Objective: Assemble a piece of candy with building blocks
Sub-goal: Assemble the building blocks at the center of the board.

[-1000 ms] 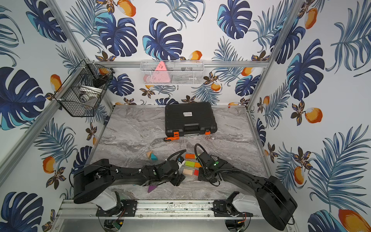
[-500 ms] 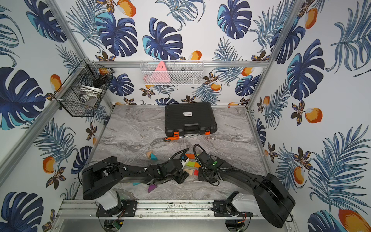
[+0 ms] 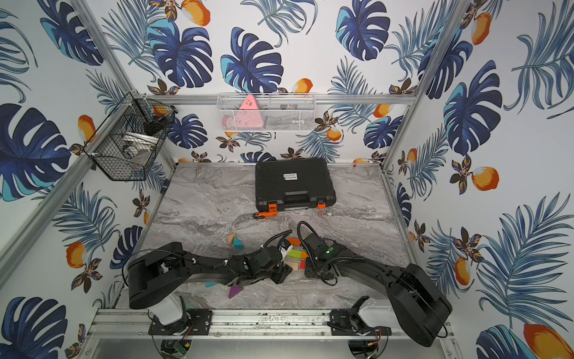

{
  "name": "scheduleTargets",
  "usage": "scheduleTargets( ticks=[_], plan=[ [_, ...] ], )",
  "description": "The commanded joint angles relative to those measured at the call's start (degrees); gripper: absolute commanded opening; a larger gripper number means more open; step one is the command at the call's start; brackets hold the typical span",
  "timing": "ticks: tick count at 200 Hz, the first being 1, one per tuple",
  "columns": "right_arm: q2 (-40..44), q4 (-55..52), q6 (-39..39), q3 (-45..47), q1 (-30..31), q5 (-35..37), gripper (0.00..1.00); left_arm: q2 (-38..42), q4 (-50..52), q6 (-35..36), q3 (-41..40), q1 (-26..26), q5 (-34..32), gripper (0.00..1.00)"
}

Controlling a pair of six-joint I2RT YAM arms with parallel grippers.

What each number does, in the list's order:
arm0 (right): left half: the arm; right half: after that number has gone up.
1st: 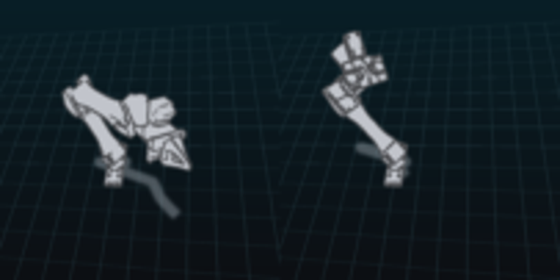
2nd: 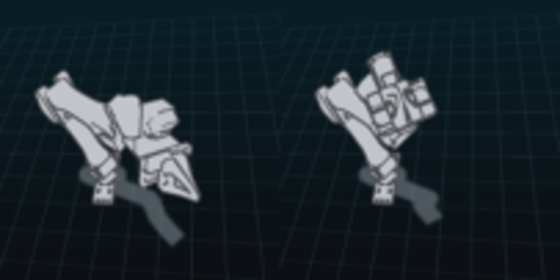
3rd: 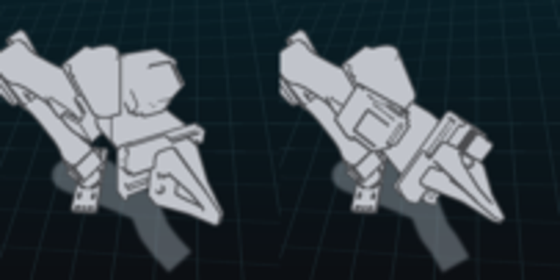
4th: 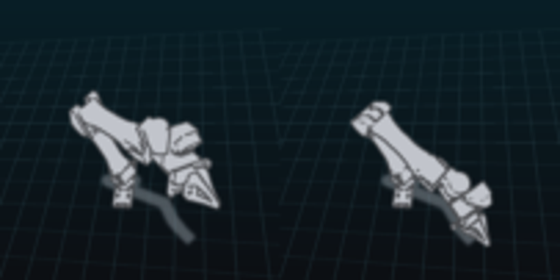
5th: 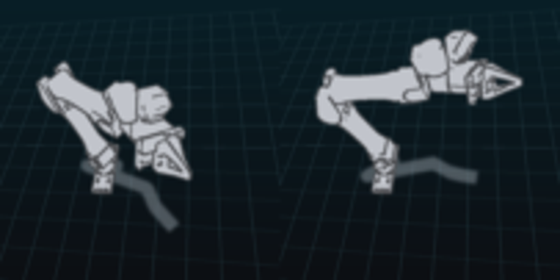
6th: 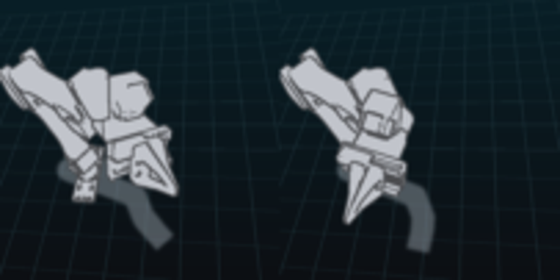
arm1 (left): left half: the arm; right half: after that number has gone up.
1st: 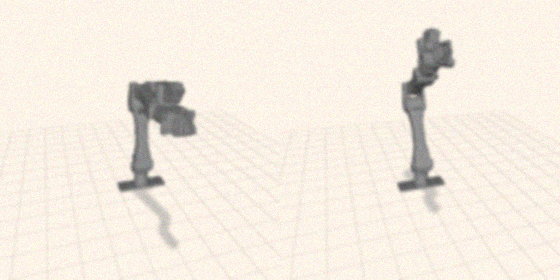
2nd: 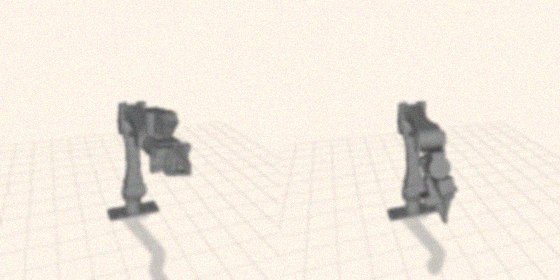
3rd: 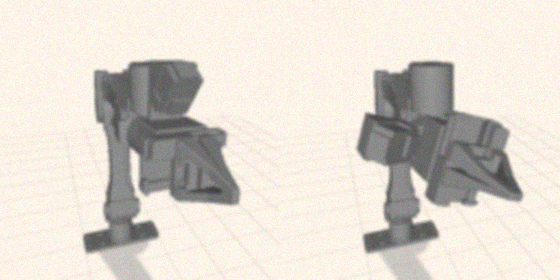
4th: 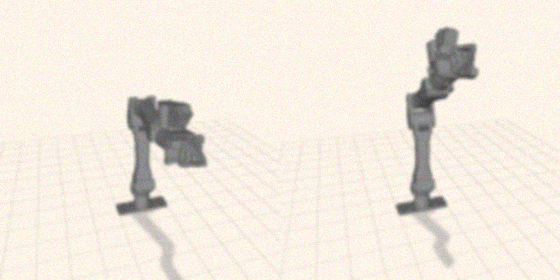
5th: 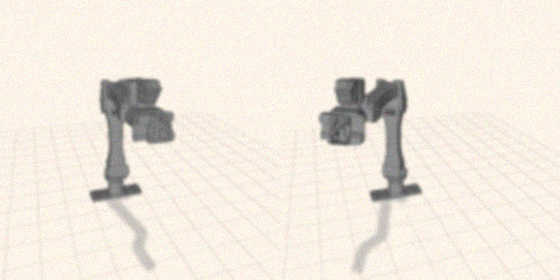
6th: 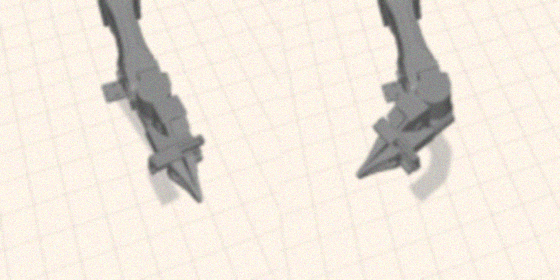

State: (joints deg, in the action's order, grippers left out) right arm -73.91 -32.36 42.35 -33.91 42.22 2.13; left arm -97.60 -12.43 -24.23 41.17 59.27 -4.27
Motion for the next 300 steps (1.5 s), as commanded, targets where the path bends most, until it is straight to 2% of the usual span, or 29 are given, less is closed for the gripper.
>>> scheduleTargets(
  ticks=[1, 28, 83, 148, 256, 300],
  plan=[
    [-0.2, 1.06, -0.45, -0.13, 0.06, 0.23, 0.43, 0.49, 10.97, -0.14, -1.59, -0.03, 2.34, 0.6],
    [0.06, 1.25, -0.5, 0.07, 0.06, 0.28, 0.43, 1.19, 12.51, -0.2, -2.1, -0.03, 1.77, 0.58],
    [-0.34, 1.51, -0.52, 0.12, 0.06, 0.24, 0.43, -2.43, 15.27, -0.91, 0.97, 1.45, -2.24, 0.55],
    [0.43, 1.82, -0.47, 0.59, 0.01, 0.29, 0.43, -4.77, 13.05, -1.98, 0.67, 2.52, -3.75, 0.55],
    [0.68, 2.58, -0.87, 0.78, 0.06, 0.31, 0.43, -2.15, 17.58, -1.15, 0.84, 2.52, -6.33, 0.55],
    [0.92, 2.6, -0.93, 0.8, 0.06, 0.34, 0.43, -4.61, 16.82, -1.9, 2.17, 2.52, -6.81, 0.48]
  ],
)
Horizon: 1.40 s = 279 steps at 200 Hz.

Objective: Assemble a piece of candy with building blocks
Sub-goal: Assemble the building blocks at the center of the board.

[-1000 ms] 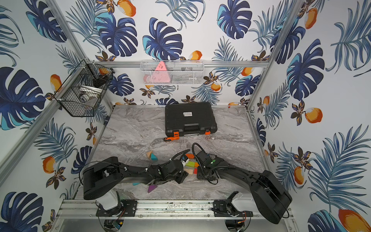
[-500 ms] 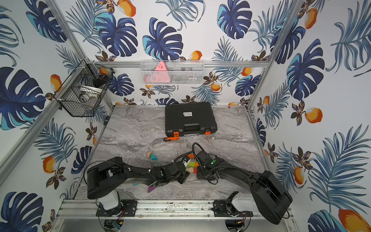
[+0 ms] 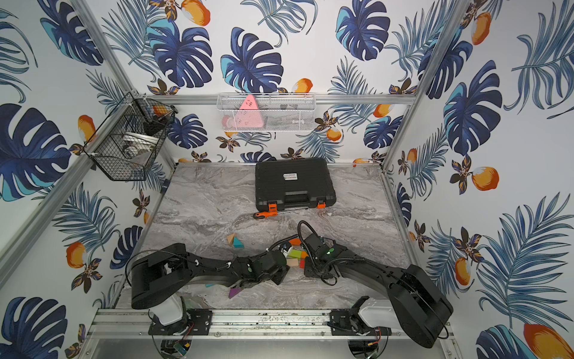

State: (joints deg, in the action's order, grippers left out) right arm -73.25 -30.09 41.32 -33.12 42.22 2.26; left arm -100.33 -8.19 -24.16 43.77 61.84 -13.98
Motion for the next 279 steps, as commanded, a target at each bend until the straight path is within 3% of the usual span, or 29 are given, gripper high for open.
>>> scheduleTargets(
  ticks=[1, 128, 279],
  plan=[
    [0.28, 0.35, 0.09, 0.04, 0.06, 0.2, 0.43, -1.88, 12.58, -1.95, -0.39, -0.06, 2.9, 0.48],
    [0.72, 0.91, 0.16, 0.09, 0.0, 2.47, 0.43, -2.75, 11.86, 1.21, 1.32, -0.06, 4.49, 0.47],
    [-2.19, 3.31, -2.74, -1.15, -0.79, 2.66, 0.42, -3.23, 9.86, 0.17, 0.65, -0.06, 5.8, 0.46]
  ],
)
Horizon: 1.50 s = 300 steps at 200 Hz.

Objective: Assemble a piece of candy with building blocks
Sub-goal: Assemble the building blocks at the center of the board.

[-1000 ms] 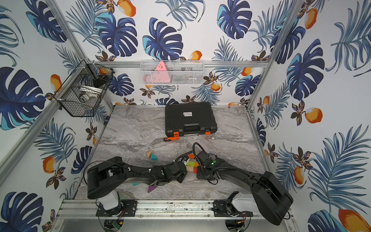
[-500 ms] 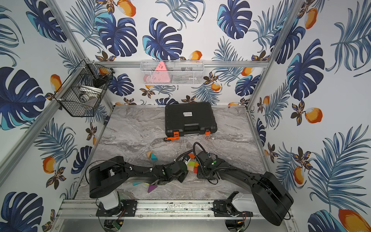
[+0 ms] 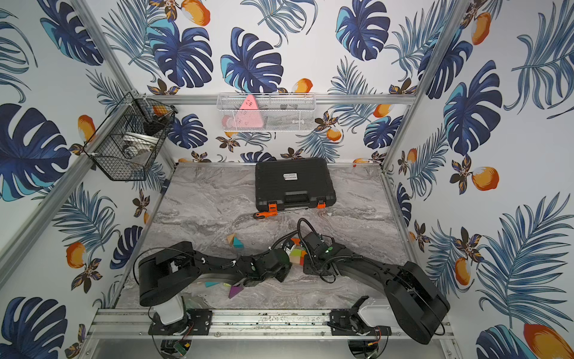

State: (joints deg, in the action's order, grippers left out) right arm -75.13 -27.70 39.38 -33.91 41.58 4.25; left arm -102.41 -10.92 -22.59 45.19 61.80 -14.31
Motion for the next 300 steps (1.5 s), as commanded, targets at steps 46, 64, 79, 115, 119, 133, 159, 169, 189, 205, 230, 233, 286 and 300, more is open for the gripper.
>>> scheduleTargets(
  ticks=[46, 64, 79, 115, 119, 133, 159, 169, 189, 205, 230, 233, 286, 300],
  plan=[
    [-0.62, 1.41, -1.25, -0.28, -0.65, 0.63, 0.42, -1.5, 11.8, -2.02, -0.72, -0.01, 5.92, 0.46],
    [-1.04, 1.71, -1.7, -0.28, -0.8, 0.45, 0.42, -1.59, 11.83, -2.53, -0.88, -0.01, 5.48, 0.46],
    [-1.24, 1.82, -1.85, -0.37, -0.92, 0.4, 0.42, -1.82, 11.71, -3.09, -0.74, -0.01, 5.03, 0.46],
    [-1.17, 1.95, -1.97, -0.37, -1.16, 0.43, 0.42, -2.62, 9.87, -4.69, -1.01, -0.01, 5.48, 0.46],
    [-1.16, 1.95, -1.94, -0.28, -1.15, 0.41, 0.42, -2.76, 9.81, -4.81, -1.02, -0.01, 5.41, 0.46],
    [-0.83, 2.11, -1.77, -0.06, -1.2, 0.46, 0.42, -2.8, 9.77, -5.0, -1.13, -0.01, 5.1, 0.46],
    [-0.63, 2.3, -1.73, 0.25, -1.42, 0.4, 0.42, -2.81, 10.08, -4.83, -0.91, -0.01, 4.82, 0.46],
    [-0.72, 2.31, -1.68, 0.34, -1.42, 0.33, 0.42, -2.78, 10.1, -4.83, -0.98, -0.01, 4.75, 0.46],
    [-0.76, 2.29, -1.56, 0.4, -1.5, 0.63, 0.42, -2.95, 10.28, -4.74, -0.85, -0.01, 4.64, 0.46],
    [-0.72, 2.37, -1.56, 0.34, -1.57, 0.75, 0.43, -3.1, 10.27, -4.74, -0.8, -0.01, 4.55, 0.46],
    [-0.55, 2.36, -1.39, 0.51, -1.64, 0.75, 0.43, -2.87, 10.24, -5.57, -1.05, -0.01, 3.82, 0.46],
    [-0.5, 2.39, -1.38, 0.52, -1.66, 0.77, 0.43, -2.76, 10.34, -5.66, -1.07, -0.01, 3.72, 0.46],
    [-0.24, 2.46, -1.56, 0.62, -1.77, 0.34, 0.45, -1.28, 10.12, -6.76, -2.38, -0.01, 3.31, 0.47],
    [0.15, 2.45, -1.53, 0.77, -1.77, 0.19, 0.46, -0.89, 9.93, -6.85, -2.8, -0.01, 3.47, 0.49]
  ],
)
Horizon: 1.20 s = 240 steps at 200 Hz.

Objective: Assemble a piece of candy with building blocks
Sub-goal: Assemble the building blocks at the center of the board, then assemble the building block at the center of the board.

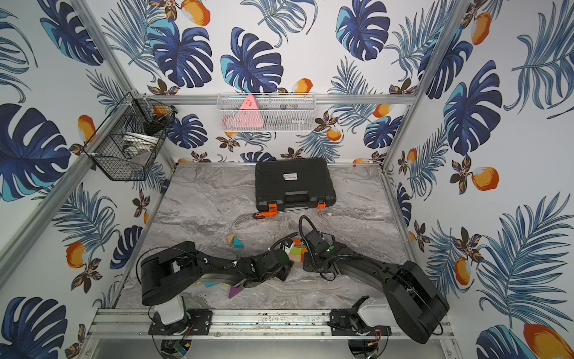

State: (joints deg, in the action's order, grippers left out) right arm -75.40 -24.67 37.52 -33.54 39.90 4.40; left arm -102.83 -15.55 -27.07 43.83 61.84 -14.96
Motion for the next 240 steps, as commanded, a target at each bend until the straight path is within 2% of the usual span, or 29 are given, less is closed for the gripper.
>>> scheduleTargets(
  ticks=[1, 26, 76, 115, 145, 205, 230, 240],
  plan=[
    [0.42, -0.62, 0.3, 0.4, -0.09, 0.01, 0.46, -0.46, 14.53, -2.37, -1.46, -0.06, 4.14, 0.49],
    [1.08, -0.5, 0.0, 0.45, -0.09, -0.54, 0.51, 0.32, 14.42, -2.47, -1.93, -0.06, 4.36, 0.55],
    [7.94, 0.71, -1.68, 1.31, -0.09, -1.92, 0.55, 4.9, 14.84, -2.46, -3.61, -0.06, 4.93, 0.56],
    [14.7, -1.06, -0.85, 0.85, -0.41, 3.94, 0.54, 7.9, 14.23, -2.72, -5.12, -0.03, 6.55, 0.57],
    [12.45, -2.99, 0.75, -0.29, -3.83, 7.39, 0.46, 7.16, 13.1, -3.41, -5.27, -0.05, 7.12, 0.57],
    [6.6, 0.29, -1.5, 0.05, -13.21, 2.04, 0.41, 4.5, 12.0, -4.04, -4.82, 0.03, 6.96, 0.56],
    [4.1, 1.52, -3.03, -0.47, -13.53, 0.23, 0.4, 4.63, 11.62, -3.96, -5.21, 0.03, 7.23, 0.56],
    [2.83, 1.78, -3.64, -0.94, -15.35, -0.69, 0.4, 4.65, 11.64, -3.86, -5.26, 0.03, 7.18, 0.56]
  ],
)
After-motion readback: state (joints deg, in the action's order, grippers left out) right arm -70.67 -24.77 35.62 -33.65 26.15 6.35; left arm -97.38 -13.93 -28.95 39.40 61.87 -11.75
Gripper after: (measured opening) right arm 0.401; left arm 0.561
